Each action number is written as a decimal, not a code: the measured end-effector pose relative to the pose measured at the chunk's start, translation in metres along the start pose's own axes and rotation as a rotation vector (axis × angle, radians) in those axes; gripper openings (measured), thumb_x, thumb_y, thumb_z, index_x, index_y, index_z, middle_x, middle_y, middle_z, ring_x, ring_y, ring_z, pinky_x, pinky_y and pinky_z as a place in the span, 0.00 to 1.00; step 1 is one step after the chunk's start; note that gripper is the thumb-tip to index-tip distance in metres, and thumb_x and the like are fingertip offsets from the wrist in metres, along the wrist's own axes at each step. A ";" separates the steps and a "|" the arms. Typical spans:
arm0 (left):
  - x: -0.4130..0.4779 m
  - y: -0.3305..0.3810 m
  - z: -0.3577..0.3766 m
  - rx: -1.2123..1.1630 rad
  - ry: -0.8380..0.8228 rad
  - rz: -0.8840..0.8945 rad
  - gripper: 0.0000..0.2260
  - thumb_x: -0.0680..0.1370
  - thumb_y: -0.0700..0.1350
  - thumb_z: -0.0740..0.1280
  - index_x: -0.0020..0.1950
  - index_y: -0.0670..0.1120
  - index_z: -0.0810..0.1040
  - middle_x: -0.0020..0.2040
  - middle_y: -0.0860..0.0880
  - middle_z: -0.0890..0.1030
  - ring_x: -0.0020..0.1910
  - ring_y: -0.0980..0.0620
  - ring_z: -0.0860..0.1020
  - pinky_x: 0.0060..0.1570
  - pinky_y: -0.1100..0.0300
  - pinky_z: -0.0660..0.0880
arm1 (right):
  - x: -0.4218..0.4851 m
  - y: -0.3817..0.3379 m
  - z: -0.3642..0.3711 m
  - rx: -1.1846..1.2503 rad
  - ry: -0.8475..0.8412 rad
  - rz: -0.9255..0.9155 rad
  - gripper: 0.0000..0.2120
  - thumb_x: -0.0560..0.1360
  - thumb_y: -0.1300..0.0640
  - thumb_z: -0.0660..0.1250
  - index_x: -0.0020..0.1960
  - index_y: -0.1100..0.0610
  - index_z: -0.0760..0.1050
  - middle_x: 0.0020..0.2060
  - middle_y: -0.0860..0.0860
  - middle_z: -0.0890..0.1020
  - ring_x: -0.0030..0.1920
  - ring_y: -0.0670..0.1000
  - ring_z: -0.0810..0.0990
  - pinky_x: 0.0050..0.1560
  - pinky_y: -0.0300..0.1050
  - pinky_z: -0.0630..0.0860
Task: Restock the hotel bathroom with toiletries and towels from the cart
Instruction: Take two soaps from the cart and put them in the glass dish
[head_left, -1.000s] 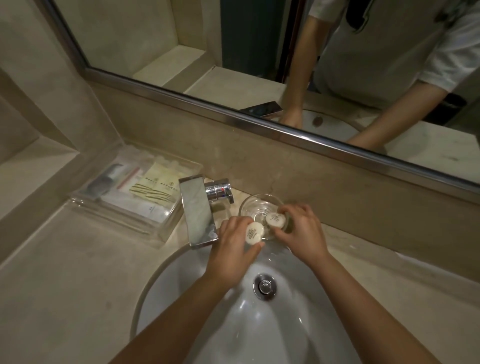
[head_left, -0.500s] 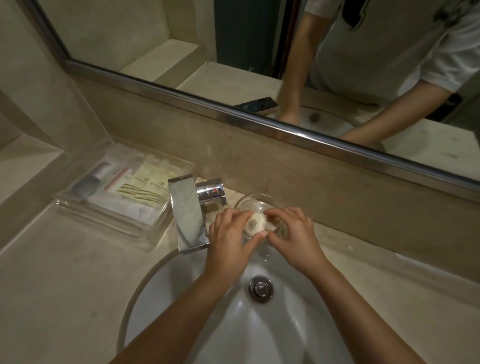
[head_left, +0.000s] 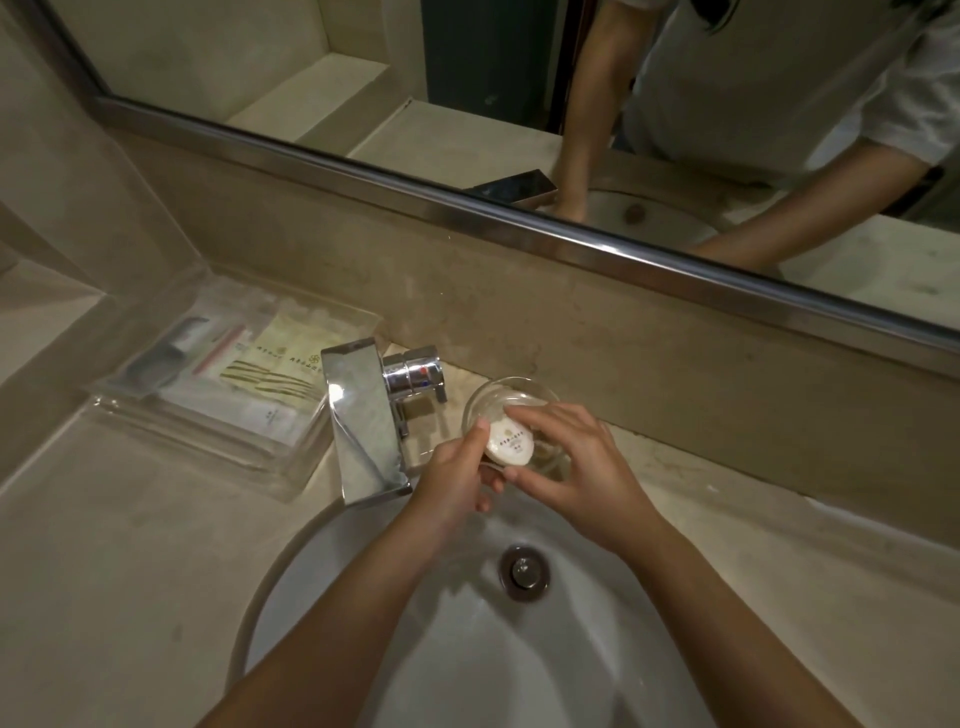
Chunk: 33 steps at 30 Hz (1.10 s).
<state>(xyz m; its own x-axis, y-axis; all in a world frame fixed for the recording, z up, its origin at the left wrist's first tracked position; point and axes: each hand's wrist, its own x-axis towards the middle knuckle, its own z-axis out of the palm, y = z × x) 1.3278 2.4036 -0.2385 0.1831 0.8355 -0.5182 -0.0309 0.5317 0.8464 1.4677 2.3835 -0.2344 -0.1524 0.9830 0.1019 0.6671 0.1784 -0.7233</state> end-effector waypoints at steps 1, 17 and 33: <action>0.000 0.000 -0.001 0.042 0.022 0.019 0.16 0.81 0.48 0.55 0.41 0.44 0.77 0.31 0.47 0.74 0.26 0.57 0.71 0.24 0.66 0.63 | 0.001 0.001 0.000 -0.011 -0.007 0.003 0.23 0.68 0.52 0.74 0.62 0.52 0.75 0.55 0.39 0.76 0.59 0.44 0.69 0.64 0.45 0.63; 0.010 -0.009 -0.007 0.601 0.301 0.342 0.12 0.72 0.42 0.70 0.56 0.46 0.79 0.52 0.48 0.69 0.58 0.47 0.70 0.61 0.52 0.68 | 0.020 0.021 0.028 -0.290 -0.001 0.115 0.24 0.68 0.40 0.69 0.60 0.48 0.74 0.61 0.46 0.73 0.64 0.51 0.65 0.60 0.43 0.55; 0.027 -0.027 -0.005 0.761 0.349 0.485 0.18 0.70 0.46 0.72 0.59 0.51 0.77 0.53 0.53 0.66 0.58 0.50 0.68 0.60 0.54 0.69 | 0.010 0.042 0.017 -0.340 0.171 0.145 0.19 0.67 0.52 0.74 0.56 0.56 0.79 0.52 0.52 0.79 0.58 0.55 0.70 0.53 0.43 0.58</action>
<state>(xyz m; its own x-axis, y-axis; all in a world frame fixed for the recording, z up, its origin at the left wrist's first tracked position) 1.3288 2.4129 -0.2762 0.0122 0.9999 0.0051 0.6406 -0.0117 0.7678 1.4816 2.3999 -0.2758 0.0656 0.9867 0.1487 0.8803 0.0130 -0.4742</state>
